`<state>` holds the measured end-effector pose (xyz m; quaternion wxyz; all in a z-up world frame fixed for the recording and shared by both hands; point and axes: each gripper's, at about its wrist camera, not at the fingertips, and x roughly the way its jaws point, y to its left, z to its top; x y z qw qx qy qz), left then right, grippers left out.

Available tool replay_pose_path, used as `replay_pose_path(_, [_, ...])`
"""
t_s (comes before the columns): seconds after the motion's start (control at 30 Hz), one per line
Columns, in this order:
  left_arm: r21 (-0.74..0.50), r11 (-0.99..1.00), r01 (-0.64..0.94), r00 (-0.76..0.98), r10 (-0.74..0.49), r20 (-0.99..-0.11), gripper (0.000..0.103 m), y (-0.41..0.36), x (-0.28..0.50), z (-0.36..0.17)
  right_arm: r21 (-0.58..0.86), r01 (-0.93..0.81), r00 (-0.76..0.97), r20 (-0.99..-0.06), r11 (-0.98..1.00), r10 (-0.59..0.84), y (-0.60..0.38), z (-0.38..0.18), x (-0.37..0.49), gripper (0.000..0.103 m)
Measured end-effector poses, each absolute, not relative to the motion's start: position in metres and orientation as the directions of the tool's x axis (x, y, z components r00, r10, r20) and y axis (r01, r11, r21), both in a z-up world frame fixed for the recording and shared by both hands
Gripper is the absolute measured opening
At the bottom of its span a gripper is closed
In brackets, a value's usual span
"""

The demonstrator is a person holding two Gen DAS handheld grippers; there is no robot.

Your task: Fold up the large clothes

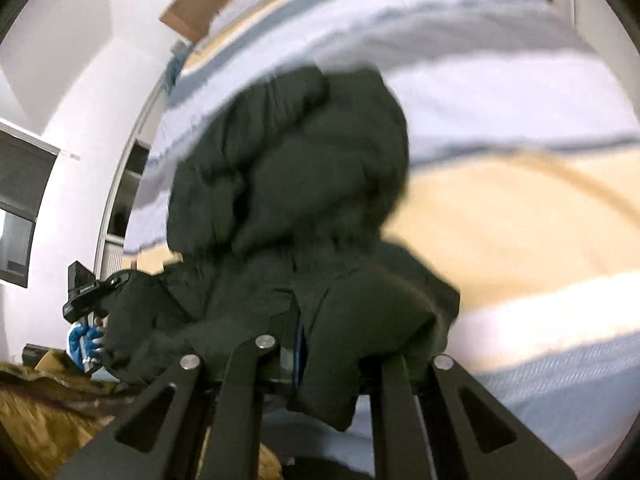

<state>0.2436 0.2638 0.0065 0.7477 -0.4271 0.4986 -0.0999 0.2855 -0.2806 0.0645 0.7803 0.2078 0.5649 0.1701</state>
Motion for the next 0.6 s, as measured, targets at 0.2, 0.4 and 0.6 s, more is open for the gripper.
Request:
replay_pose_path(0.2, [-0.818,0.54,-0.199,0.583,-0.606,-0.542,0.009,0.275,0.278,0.047,0.573,-0.058,0.465,-0.709,0.818,0.53,-0.29,0.12,0.319,0.01])
replay_pose_path(0.4, [-0.843,0.479,-0.243,0.619,-0.593,-0.515,0.01,0.284,0.324,0.043,0.63,0.001,0.533,-0.657,0.776,0.533,-0.303,0.13,0.372,0.01])
replay_pose_path(0.6, [-0.848,0.429,-0.311,0.641,-0.564,-0.521,0.011,0.297,0.376,0.02,0.664,0.086,0.565,-0.646,0.742,0.513,-0.306,0.111,0.44,0.01])
